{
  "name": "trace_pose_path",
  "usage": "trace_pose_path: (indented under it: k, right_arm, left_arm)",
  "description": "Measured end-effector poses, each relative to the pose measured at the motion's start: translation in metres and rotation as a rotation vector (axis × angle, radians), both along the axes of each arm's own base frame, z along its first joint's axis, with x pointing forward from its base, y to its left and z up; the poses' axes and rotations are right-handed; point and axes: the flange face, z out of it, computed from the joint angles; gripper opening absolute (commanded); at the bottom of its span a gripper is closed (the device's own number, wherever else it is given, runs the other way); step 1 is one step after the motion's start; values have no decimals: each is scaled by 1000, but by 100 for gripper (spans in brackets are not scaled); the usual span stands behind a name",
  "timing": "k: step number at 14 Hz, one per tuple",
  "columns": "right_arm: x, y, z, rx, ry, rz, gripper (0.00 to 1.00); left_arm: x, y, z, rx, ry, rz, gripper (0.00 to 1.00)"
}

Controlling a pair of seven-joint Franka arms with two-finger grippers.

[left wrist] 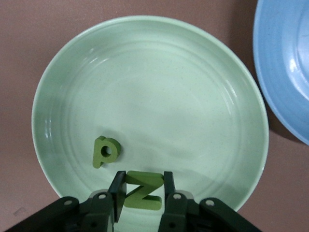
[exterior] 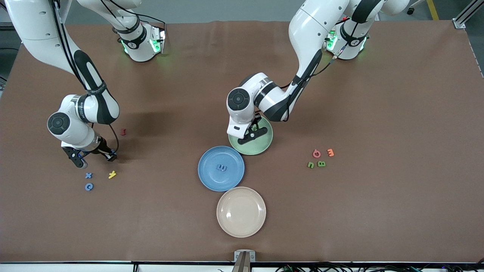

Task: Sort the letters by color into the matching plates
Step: 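Release N on the green plate while the right gripper carries g to the blue plate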

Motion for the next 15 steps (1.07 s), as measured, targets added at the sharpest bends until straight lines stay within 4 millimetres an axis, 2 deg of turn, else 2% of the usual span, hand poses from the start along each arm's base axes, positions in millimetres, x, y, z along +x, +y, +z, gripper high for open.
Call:
trace_pose_path:
  k: [3, 4, 7, 9, 11, 13, 15]
  right_arm:
    - [-1, -1, -1, 0, 3, -1, 7]
    - [-1, -1, -1, 0, 3, -1, 4]
    - [0, 1, -1, 0, 8, 1, 0]
    - [8, 12, 5, 5, 37, 19, 0]
    - [31, 49, 27, 7, 67, 65, 0]
    - [56, 114, 60, 6, 54, 118, 0]
    - [66, 186, 81, 24, 37, 178, 0]
  left_arm:
    - [2, -2, 4, -9, -7, 1, 98]
    - [4, -3, 8, -15, -13, 2, 99]
    - [12, -1, 22, -31, -32, 9, 99]
    - [24, 7, 36, -47, -47, -12, 99]
    - [43, 27, 48, -59, -52, -71, 99]
    - [67, 60, 55, -63, -50, -118, 99]
    - [93, 102, 55, -57, -45, -150, 99]
